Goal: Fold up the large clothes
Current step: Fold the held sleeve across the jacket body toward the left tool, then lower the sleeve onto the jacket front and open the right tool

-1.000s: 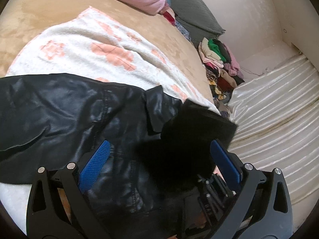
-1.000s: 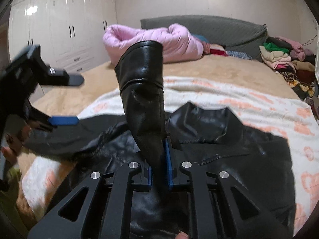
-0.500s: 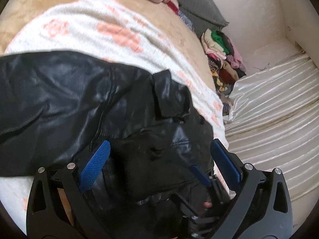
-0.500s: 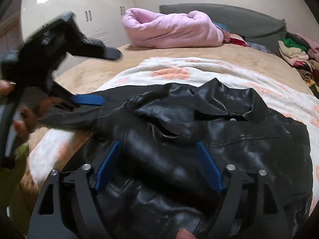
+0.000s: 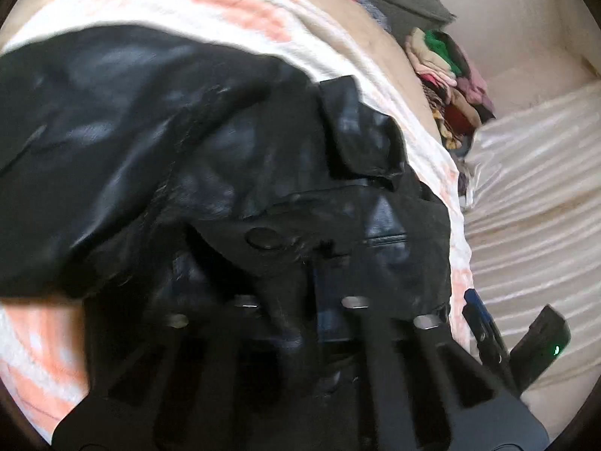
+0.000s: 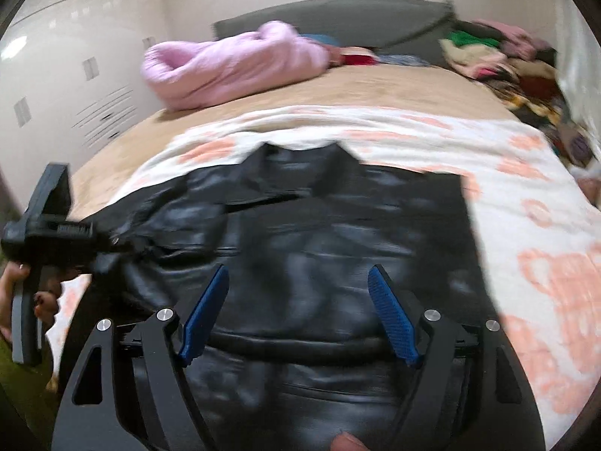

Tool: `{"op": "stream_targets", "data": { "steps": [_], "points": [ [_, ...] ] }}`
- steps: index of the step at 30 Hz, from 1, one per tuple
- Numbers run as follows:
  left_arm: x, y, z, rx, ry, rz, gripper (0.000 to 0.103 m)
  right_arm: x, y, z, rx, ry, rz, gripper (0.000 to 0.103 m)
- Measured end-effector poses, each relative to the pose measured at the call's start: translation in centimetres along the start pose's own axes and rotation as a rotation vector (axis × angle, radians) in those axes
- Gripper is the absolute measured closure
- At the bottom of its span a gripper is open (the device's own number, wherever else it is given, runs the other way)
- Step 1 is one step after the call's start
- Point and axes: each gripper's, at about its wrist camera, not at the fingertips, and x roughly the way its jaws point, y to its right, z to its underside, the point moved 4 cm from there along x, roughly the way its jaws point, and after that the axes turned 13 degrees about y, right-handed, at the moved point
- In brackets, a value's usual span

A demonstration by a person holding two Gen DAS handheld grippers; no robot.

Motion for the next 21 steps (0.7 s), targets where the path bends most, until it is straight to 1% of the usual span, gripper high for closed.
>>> {"op": "stream_targets", "data": {
  "steps": [1, 2, 3, 5, 6, 8, 9, 12, 13, 15, 17, 19, 20, 21],
  "points": [
    [-0.6, 0.9, -0.2, 0.025, 0.017, 0.022, 0.102, -0.2, 1.3, 0.0, 0.010, -0.004, 0.023, 0.041],
    [-1.8, 2.3, -0.7, 0.068, 0.044, 0.061, 0.103, -0.4, 2.6, -0.1, 0.015, -0.006, 0.054, 0.053],
    [-3.0, 3.6, -1.1, 0.106, 0.073, 0.098, 0.103, -0.3, 3.6, -0.3, 0.018, -0.007, 0.078, 0.062],
    [-5.6, 6.0, -2.0, 0.176, 0.140, 0.159, 0.103, -0.2, 5.7, -1.0, 0.037, -0.001, 0.126, 0.066],
    [-6.8, 7.0, -2.5, 0.234, 0.183, 0.176, 0.103, 0.1, 6.7, -1.7, 0.061, 0.007, 0.150, 0.066],
    [-7.6, 7.8, -3.1, 0.308, 0.223, 0.166, 0.103, 1.4, 7.8, -3.0, 0.104, 0.016, 0.166, 0.066],
    [-7.5, 7.6, -3.2, 0.320, 0.223, 0.159, 0.103, 2.1, 8.0, -3.5, 0.118, 0.012, 0.176, 0.066],
    [-5.2, 5.0, -3.0, 0.313, 0.186, 0.110, 0.103, 4.8, 7.9, -4.3, 0.151, -0.020, 0.136, 0.066],
    [-4.1, 3.6, -2.6, 0.306, 0.163, 0.090, 0.102, 5.8, 7.8, -4.3, 0.154, -0.035, 0.132, 0.066],
    [-3.0, 1.8, -2.1, 0.288, 0.140, 0.073, 0.102, 8.2, 7.5, -3.8, 0.137, -0.083, 0.127, 0.066],
    [-2.0, -0.5, -1.5, 0.268, 0.111, 0.033, 0.102, 10.1, 7.6, -3.4, 0.086, -0.118, 0.144, 0.066],
    [-1.3, -1.8, -0.7, 0.253, 0.079, 0.004, 0.102, 11.8, 8.0, -2.5, 0.014, -0.154, 0.205, 0.059],
    [-1.2, -2.4, -0.3, 0.246, 0.066, -0.002, 0.102, 12.3, 8.4, -2.0, -0.010, -0.163, 0.224, 0.056],
    [-1.1, -2.8, 0.0, 0.241, 0.058, -0.004, 0.101, 12.8, 8.8, -1.4, -0.025, -0.176, 0.232, 0.056]
  ]
}}
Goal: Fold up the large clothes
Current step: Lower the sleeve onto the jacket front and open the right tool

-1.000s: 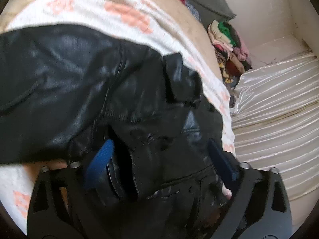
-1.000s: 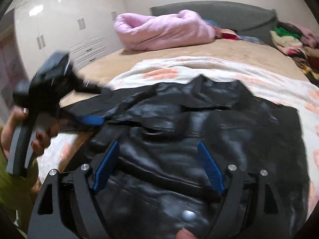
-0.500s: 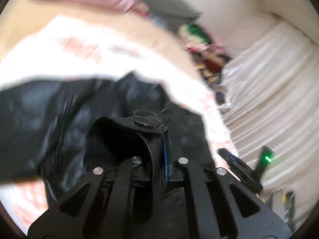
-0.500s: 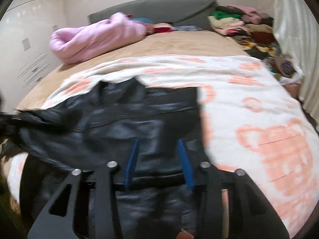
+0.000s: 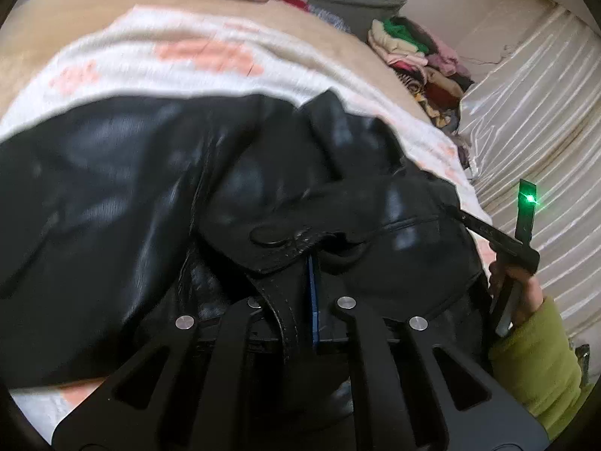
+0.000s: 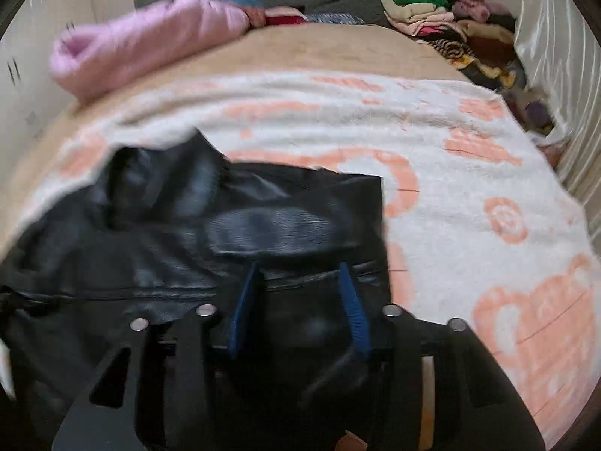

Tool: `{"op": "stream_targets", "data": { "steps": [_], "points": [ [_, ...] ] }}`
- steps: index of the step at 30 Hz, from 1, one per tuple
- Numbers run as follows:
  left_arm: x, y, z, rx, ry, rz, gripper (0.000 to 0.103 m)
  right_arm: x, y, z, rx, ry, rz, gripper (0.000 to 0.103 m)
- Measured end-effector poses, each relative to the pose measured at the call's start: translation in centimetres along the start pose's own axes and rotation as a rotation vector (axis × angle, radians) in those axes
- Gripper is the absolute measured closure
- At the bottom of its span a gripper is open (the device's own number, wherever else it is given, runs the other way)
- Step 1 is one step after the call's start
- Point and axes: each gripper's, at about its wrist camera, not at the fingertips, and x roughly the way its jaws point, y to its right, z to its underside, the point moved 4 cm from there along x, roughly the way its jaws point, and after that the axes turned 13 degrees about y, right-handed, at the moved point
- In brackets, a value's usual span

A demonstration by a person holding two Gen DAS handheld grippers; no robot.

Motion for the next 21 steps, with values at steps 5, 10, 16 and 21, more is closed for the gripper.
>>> {"op": "stream_targets", "data": {
  "steps": [5, 10, 16, 21],
  "points": [
    [1.2, -0.4, 1.0, 0.006, -0.026, 0.003, 0.100, 1.6, 1.6, 1.2, 0.079, -0.015, -0.024, 0.055],
    [-0.6, 0.6, 0.1, 0.042, 0.008, 0.001, 0.086, -1.5, 0.7, 0.3, 0.069, 0.033, -0.057, 0.049],
    [-5.2, 1.9, -1.6, 0.120, 0.110, -0.117, 0.065, -7.4, -0.9, 0.7, 0.045, 0.116, -0.134, 0.040],
    [-6.1, 4.7, -1.0, 0.187, 0.095, -0.117, 0.057, -9.8, -2.9, 2.1, 0.012, 0.127, -0.169, 0.032]
  ]
}}
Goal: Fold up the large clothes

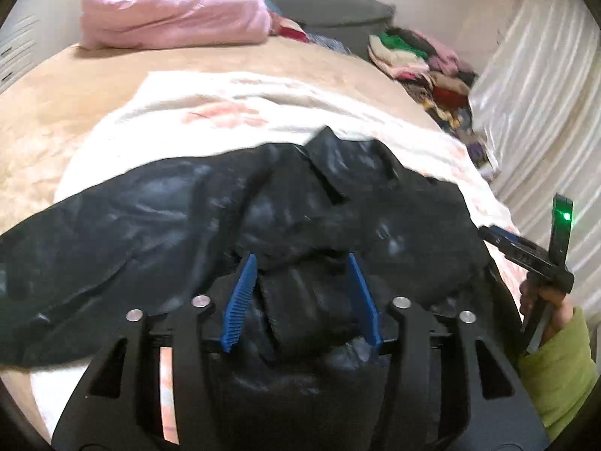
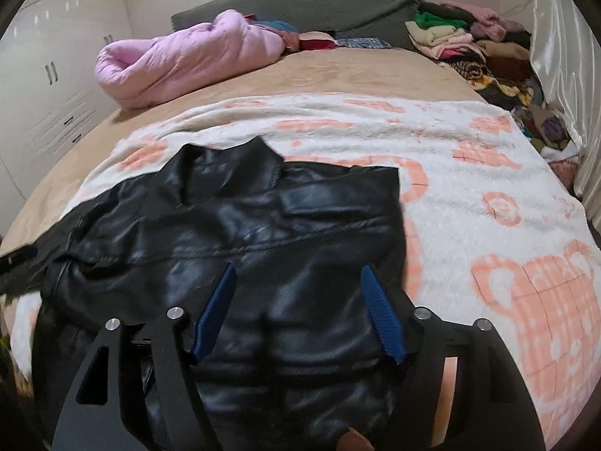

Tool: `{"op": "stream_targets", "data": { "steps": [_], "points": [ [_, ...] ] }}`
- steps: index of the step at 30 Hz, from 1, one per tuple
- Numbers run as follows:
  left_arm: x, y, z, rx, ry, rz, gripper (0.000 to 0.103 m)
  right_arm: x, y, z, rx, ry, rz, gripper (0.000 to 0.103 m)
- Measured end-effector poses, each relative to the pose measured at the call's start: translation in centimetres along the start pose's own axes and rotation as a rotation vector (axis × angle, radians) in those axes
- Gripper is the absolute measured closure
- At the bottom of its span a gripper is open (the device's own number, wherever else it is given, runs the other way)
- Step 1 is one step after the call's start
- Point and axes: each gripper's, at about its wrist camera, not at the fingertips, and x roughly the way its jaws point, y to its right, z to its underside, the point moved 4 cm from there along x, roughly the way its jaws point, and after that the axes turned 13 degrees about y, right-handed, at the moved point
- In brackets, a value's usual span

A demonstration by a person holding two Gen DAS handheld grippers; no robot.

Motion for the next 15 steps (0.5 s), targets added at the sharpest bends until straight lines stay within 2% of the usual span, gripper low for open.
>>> {"op": "stream_targets", "data": {
  "steps": [4, 5, 9, 13, 15],
  "points": [
    [1.8, 2.5, 1.8, 0.076, -0.063, 0.008, 0.052, -0.5, -1.9, 1.0, -0.006, -0.023, -0.042, 0.031],
    [2.4, 3.0, 2.4, 0.095, -0.092, 0.005, 0.049, -0.5, -2.4, 1.3, -0.008, -0.033, -0.051, 0.028],
    [4.9, 3.0, 4.6, 0.141, -0.165, -0.032, 0.045, -0.1, -3.6, 2.2, -0.039, -0.064, -0.059, 0.024],
    [6.0, 1.8, 5.7, 0.100, -0.184, -0.028, 0.045, 2.1, -2.7, 4.7, -0.009, -0.197, 0.009, 0.024],
    [5.9, 1.7, 5.6, 0.095, -0.178, -0.013, 0.045, 2.4, -2.5, 5.2, 0.024, -0.203, 0.013, 0.024]
  ]
}}
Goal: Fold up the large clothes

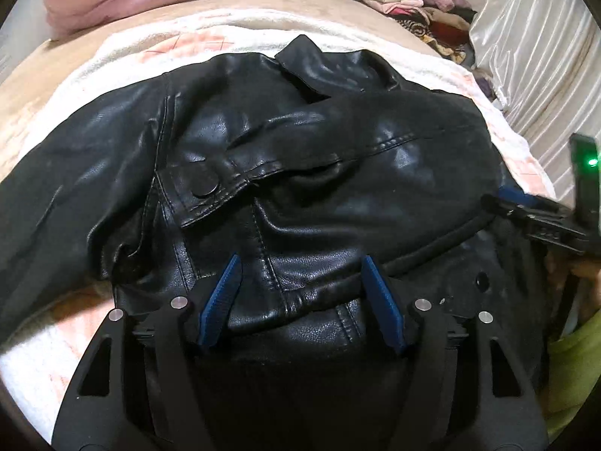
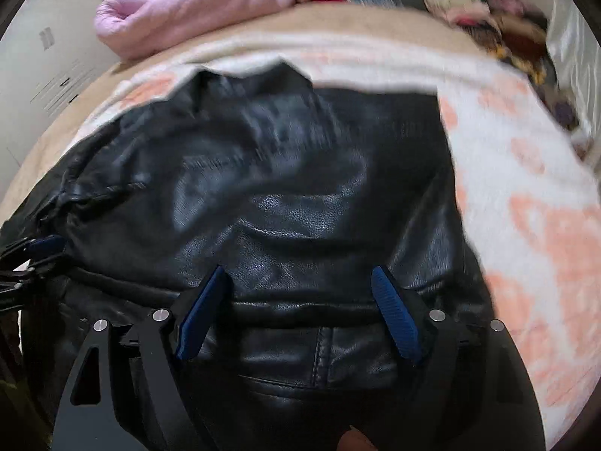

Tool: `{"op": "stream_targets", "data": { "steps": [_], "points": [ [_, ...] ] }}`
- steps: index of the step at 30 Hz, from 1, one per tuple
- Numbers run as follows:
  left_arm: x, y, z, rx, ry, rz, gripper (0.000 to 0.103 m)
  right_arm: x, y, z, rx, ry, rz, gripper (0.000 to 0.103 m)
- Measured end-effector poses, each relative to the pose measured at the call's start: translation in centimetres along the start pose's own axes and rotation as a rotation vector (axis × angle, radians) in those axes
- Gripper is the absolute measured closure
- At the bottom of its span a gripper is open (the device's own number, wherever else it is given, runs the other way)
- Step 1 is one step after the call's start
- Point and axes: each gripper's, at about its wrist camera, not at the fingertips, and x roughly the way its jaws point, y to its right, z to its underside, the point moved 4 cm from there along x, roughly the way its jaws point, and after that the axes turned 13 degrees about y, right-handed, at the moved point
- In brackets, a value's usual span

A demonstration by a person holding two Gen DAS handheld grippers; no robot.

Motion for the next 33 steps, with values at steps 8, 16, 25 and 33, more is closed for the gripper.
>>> {"op": "stream_targets", "data": {
  "steps": [8, 16, 25, 33],
  "points": [
    [-2.0, 0.1, -0.5, -0.012, 0.014, 0.018, 0.035, -2.8, -0.8, -1.2, 0.001, 0.080, 0.007, 0.010],
    [-3.5, -0.5, -1.2, -0.051, 0.037, 0.007, 0.009, -5.2, -2.1, -1.5, 0.002, 0.133, -0.017, 0.005],
    [-6.0, -1.8, -1.7, -0.082, 0.076, -0.027, 0.009, -7.4, -5.8, -2.7, -0.040, 0.184, -0.064, 0.004],
    [-8.2, -3.8, -1.7, -0.125, 0.107, -0.060, 0.009, -8.5, -9.5, -4.1, -0.094, 0.213, -0.111, 0.004]
  ]
}}
